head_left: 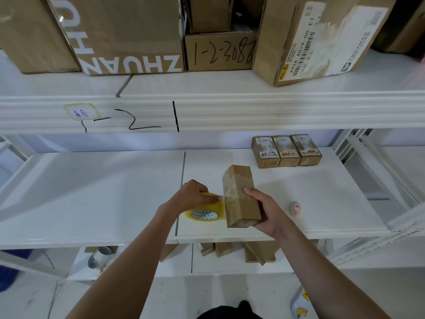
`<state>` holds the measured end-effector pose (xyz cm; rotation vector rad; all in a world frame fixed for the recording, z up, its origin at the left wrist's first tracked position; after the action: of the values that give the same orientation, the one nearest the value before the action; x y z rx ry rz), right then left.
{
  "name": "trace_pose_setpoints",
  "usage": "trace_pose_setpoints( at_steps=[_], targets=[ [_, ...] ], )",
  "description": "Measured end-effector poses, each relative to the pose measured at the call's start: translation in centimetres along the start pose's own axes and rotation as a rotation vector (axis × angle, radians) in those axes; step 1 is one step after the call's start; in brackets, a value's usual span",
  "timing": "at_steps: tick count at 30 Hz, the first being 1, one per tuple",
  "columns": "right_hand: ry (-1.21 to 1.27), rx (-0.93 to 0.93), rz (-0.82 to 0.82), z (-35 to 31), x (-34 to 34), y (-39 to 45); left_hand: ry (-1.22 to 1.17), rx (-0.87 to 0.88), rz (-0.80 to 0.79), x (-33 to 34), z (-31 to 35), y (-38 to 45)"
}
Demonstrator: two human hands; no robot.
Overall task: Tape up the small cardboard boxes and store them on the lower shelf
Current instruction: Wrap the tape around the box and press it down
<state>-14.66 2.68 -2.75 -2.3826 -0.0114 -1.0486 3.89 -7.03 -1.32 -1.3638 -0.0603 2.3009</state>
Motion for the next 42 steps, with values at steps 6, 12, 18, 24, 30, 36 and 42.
trace_pose_setpoints(
  at_steps=[6,12,18,24,30,36,42],
  targets=[
    [0.074,0.031,0.004,0.6,0.1,-0.5,0.039,0.001,0.043,0.7,0.8,-0.2],
    [0.056,0.018,0.071,0.2,-1.3,-0.8,0.091,-0.05,0.076,1.1,0.8,-0.4],
    [0.008,0.022,0.153,0.5,-2.1,-0.2,0.291,-0.069,0.106,0.6,1.3,0.1],
    [-0.247,0.072,0.239,1.2,-1.2,-0.1,0.382,-0.091,0.106,1.2,1.6,0.4],
    [-0.512,-0.002,0.37,0.6,-1.9,0.1,0.423,-0.099,0.095,1.8,1.0,0.3],
    [-0.535,-0.047,0.481,0.4,-1.6,0.6,0.452,-0.087,0.12,1.5,1.9,0.2],
    [-0.548,-0.08,0.441,-1.6,-2.8,0.4,0.046,-0.028,-0.136,1.0,0.4,0.0]
  ],
)
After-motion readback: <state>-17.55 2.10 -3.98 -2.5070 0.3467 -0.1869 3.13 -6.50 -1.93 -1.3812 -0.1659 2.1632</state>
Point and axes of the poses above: each hand's wrist, its own y-axis towards the middle knuckle, its own x-axis out of the palm, z = x × y, the point moved 8 cm from there along y, towards the middle knuckle, and after that the axes turned 13 degrees about y, right-handed, at the moved point
